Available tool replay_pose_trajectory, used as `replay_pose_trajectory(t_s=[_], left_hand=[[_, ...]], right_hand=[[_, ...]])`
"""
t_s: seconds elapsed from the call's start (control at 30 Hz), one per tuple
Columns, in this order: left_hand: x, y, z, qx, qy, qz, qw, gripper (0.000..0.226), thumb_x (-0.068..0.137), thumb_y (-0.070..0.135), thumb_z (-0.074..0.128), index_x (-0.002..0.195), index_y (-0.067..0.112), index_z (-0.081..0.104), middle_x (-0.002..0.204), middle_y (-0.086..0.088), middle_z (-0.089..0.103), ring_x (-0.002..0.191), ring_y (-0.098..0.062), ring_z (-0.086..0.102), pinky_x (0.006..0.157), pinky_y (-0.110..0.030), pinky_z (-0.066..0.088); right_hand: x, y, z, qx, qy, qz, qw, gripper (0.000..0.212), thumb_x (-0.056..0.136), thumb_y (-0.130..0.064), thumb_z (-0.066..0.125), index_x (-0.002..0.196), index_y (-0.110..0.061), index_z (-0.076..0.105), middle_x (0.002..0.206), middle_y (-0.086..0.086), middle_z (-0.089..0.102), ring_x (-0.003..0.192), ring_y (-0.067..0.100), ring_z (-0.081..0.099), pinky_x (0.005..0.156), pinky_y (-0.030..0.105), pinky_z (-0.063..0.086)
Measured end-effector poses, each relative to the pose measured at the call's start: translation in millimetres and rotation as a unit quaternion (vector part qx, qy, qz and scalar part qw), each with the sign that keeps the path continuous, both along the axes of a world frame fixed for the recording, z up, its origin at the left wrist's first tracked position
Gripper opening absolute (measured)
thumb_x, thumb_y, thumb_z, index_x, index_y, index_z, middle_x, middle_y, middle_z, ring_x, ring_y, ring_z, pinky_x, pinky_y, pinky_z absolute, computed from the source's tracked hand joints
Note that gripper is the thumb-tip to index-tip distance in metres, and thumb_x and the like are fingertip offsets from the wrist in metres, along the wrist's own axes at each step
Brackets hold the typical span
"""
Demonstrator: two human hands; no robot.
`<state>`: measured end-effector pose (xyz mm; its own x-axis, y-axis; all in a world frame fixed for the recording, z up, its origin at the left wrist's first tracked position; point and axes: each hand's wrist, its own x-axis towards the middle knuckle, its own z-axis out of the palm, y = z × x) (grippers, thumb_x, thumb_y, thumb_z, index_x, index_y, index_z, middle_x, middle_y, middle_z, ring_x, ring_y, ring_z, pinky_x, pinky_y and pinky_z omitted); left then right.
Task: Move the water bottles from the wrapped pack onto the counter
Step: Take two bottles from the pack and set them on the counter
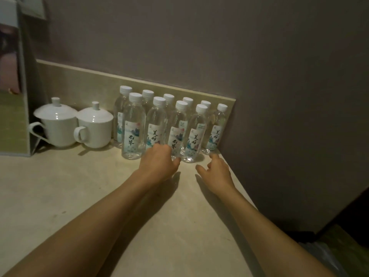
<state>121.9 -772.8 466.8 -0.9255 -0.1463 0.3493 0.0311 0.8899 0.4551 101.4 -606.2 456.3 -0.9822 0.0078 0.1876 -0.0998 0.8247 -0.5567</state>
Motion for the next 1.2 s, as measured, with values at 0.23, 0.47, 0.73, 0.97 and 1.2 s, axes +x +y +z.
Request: replay_pose_trajectory(t_s=[0.23, 0.47, 0.73, 0.97, 1.2], left_hand=[[23, 8, 5, -0.012, -0.003, 0.012, 1.0, 0.028, 0.094, 0.036, 0.049, 0.082, 0.014, 0.063, 0.078, -0.005, 0.064, 0.073, -0.024, 0.061, 0.067, -0.036, 0.054], [42, 25, 39, -0.023, 0.02, 0.008, 0.999, 0.032, 0.1, 0.029, 0.036, 0.075, 0.018, 0.054, 0.07, -0.002, 0.058, 0.064, -0.018, 0.055, 0.061, -0.033, 0.049], [65, 141, 55, 0.019, 0.044, -0.039, 0.998, 0.051, 0.098, 0.045, 0.04, 0.063, 0.015, 0.062, 0.062, -0.004, 0.063, 0.061, -0.022, 0.062, 0.064, -0.035, 0.054], [74, 285, 48, 0.036, 0.011, -0.091, 0.995, 0.039, 0.094, 0.04, 0.041, 0.087, 0.016, 0.071, 0.089, -0.01, 0.073, 0.085, -0.034, 0.07, 0.08, -0.044, 0.056], [78, 439, 13, 0.023, -0.071, -0.15, 0.986, 0.031, 0.093, 0.034, 0.043, 0.082, 0.019, 0.068, 0.09, -0.005, 0.071, 0.084, -0.029, 0.067, 0.081, -0.044, 0.056]], right_hand=[[19, 0, 0, -0.019, 0.044, 0.013, 0.999, 0.046, 0.089, -0.037, 0.058, 0.128, -0.014, 0.049, 0.116, 0.006, 0.059, 0.105, 0.023, 0.058, 0.087, 0.036, 0.047], [33, 26, 25, -0.088, 0.124, 0.029, 0.988, 0.025, 0.093, -0.027, 0.052, 0.111, -0.012, 0.061, 0.105, 0.007, 0.065, 0.094, 0.024, 0.061, 0.08, 0.035, 0.049], [63, 129, 39, -0.107, 0.203, 0.025, 0.973, 0.023, 0.096, -0.023, 0.047, 0.107, -0.012, 0.064, 0.105, 0.008, 0.068, 0.099, 0.025, 0.061, 0.083, 0.031, 0.045], [93, 289, 30, -0.103, 0.19, -0.031, 0.976, 0.026, 0.096, -0.026, 0.049, 0.113, -0.013, 0.063, 0.108, 0.005, 0.067, 0.102, 0.021, 0.061, 0.085, 0.027, 0.044], [121, 424, -19, -0.126, 0.118, -0.097, 0.98, 0.027, 0.097, -0.028, 0.049, 0.117, -0.014, 0.061, 0.112, 0.003, 0.066, 0.105, 0.02, 0.061, 0.089, 0.032, 0.048]])
